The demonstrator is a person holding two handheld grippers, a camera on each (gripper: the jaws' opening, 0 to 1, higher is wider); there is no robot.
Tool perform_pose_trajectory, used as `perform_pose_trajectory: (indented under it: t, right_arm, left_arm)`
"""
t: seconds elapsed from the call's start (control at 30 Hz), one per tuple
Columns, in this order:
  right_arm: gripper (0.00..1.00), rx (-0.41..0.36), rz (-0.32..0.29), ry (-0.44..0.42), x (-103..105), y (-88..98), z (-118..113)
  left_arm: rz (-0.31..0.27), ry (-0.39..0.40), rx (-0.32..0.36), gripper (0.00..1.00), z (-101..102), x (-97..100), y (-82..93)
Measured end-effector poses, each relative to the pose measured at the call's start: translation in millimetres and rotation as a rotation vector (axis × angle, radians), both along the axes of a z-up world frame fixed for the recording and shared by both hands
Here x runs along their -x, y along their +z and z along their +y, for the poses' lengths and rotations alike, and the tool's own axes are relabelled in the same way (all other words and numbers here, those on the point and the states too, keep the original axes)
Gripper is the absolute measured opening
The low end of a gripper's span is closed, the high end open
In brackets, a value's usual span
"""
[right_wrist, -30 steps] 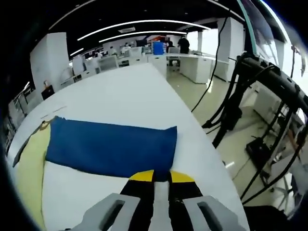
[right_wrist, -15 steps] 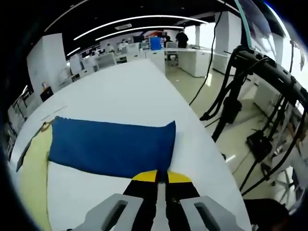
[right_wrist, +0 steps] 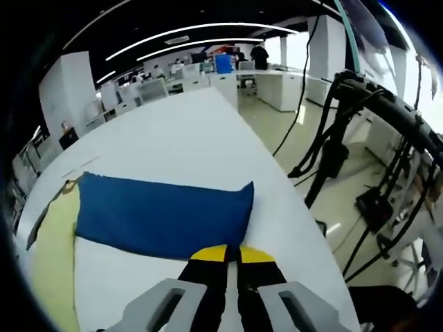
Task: Fold the garment on the visible template until the final outline fits inside the template.
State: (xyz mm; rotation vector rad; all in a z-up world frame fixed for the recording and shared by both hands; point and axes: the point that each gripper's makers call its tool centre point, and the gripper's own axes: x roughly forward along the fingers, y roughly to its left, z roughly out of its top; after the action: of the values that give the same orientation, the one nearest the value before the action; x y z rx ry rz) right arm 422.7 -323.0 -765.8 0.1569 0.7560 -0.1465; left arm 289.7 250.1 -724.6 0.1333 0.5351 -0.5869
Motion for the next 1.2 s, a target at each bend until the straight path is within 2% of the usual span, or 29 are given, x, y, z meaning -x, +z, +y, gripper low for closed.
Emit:
perform_pose_trajectory:
  t: [0.13,0.2,0.57,0.87,1.2]
  right_arm:
    - [0.00,-0.009,-0.032,0.022,-5,8.7,7]
    - [0.00,-0.023,-0.053,0.031,-13,10.7,2]
    - [0.00,-0.061,-0.154,0.108,-29,40.9,41]
    - [0.00,-0.095,-0.201,0.178,-42,58.6,73]
    - [0.00,-0.106,-0.227,0.249,-57,69.0,104]
  left_arm:
    - [-0.006,0.006,0.012,0.98,-1,-1.8,1.5]
    - [-0.008,0.005,0.015,0.98,-2,-2.3,2.2]
    - [-0.022,-0.005,0.009,0.98,-5,-4.1,6.5]
    - [-0.026,-0.006,0.015,0.99,-7,-3.2,6.5]
    - [-0.044,0.009,0.035,0.99,-5,-5.9,13.3]
